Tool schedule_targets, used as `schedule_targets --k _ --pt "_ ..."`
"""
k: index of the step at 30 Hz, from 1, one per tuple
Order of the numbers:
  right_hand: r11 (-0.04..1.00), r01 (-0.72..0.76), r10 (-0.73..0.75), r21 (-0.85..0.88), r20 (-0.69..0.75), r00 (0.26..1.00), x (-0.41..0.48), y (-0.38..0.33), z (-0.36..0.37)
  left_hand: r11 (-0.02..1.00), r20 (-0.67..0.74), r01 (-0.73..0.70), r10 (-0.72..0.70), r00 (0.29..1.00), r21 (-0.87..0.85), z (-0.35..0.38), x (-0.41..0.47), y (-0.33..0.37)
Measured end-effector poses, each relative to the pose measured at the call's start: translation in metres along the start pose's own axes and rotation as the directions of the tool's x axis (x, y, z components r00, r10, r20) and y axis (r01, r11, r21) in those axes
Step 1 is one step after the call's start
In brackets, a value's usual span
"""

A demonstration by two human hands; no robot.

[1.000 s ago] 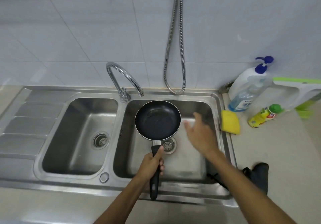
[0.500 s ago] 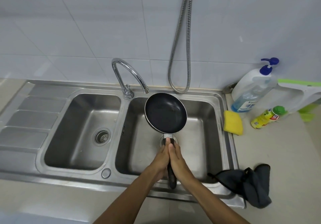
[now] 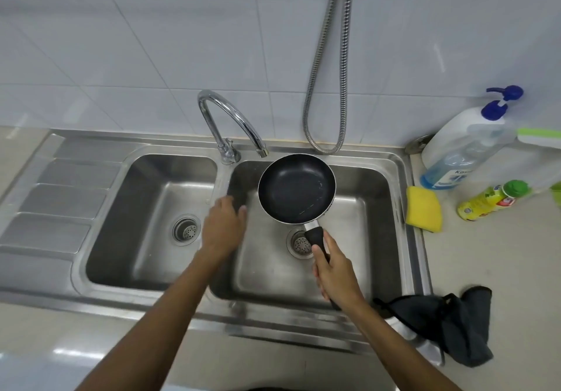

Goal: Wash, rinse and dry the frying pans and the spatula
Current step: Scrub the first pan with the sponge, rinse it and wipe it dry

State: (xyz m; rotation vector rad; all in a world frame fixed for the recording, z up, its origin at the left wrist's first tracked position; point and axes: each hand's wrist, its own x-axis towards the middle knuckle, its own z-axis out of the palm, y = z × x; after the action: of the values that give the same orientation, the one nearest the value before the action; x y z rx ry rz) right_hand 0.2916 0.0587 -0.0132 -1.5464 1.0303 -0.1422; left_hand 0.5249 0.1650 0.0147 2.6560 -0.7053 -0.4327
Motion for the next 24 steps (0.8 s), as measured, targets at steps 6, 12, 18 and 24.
schedule_targets --k 6,12,18,24 --pt "0.999 0.038 -0.038 -0.008 -0.011 0.999 0.007 -0.005 -0.003 0.860 0.068 -0.409 0.409 0.910 0.304 -0.043 0.113 0.016" --pt "0.991 0.132 -0.131 0.010 -0.026 0.991 0.012 -0.012 0.001 0.826 0.034 -0.370 0.394 0.919 0.425 -0.021 0.127 0.023" --pt "0.990 0.138 -0.137 0.004 -0.050 0.989 0.014 -0.014 0.010 0.924 -0.075 -0.262 0.293 0.953 0.279 0.001 0.081 -0.003" --pt "0.988 0.157 -0.157 -0.005 -0.021 0.987 0.006 -0.009 0.009 0.960 0.171 -0.278 0.277 0.945 -0.021 0.007 0.050 -0.036"
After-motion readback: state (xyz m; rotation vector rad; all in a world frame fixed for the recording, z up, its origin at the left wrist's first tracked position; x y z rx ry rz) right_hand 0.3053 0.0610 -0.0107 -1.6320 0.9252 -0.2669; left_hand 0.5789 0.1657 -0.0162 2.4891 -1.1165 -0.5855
